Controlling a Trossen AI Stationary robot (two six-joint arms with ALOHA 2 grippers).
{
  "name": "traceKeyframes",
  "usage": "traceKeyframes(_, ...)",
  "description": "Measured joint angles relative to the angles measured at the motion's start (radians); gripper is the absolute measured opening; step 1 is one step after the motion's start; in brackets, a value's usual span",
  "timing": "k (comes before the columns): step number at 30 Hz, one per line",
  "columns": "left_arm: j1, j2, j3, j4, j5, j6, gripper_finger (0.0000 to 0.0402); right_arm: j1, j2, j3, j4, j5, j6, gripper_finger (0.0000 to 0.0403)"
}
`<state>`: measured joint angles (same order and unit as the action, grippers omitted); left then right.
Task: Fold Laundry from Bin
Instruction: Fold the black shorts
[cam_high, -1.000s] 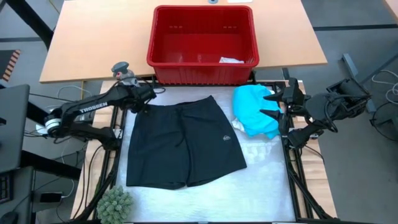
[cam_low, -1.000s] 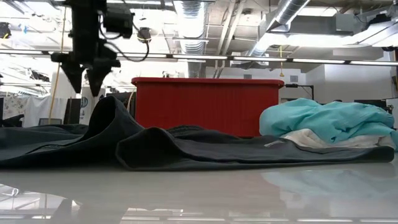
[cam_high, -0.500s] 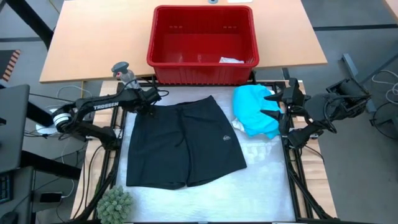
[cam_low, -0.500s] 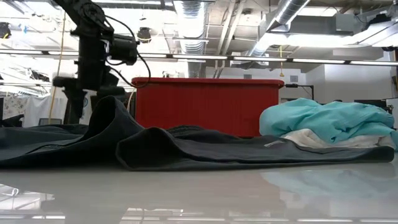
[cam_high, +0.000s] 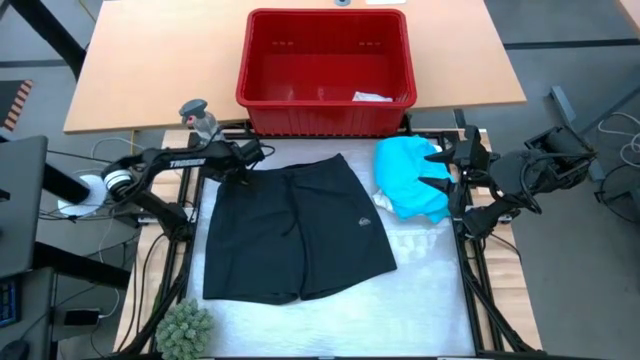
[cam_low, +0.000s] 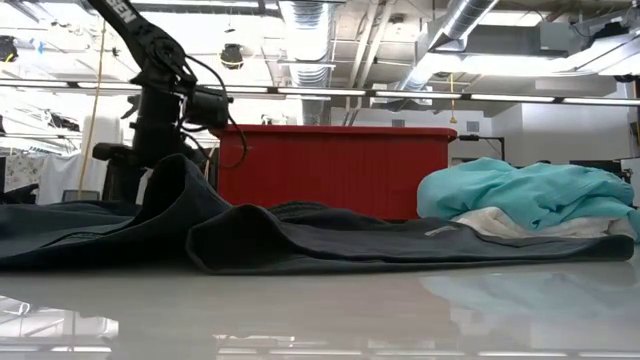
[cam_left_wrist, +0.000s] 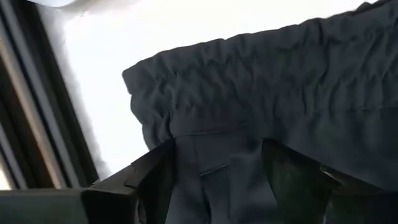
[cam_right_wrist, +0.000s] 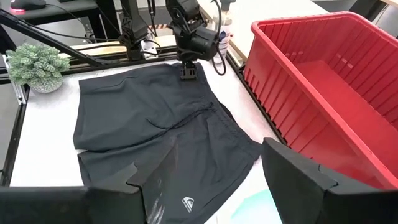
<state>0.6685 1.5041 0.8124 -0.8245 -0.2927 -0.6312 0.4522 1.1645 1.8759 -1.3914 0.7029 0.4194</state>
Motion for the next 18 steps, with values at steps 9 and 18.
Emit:
traceKeyframes(9, -0.001, 0.012, 0.0, -0.013, 0.058, 0.032, 0.0096, 0.0, 0.0, 0.0, 0.0, 0.0, 0.0, 0.0255)
traceKeyframes(18, -0.011, -0.001, 0.028, -0.049, 0.181, 0.094, 0.0004, -0.004, 0.007, 0.0, -0.001, 0.026, 0.043, 0.0255)
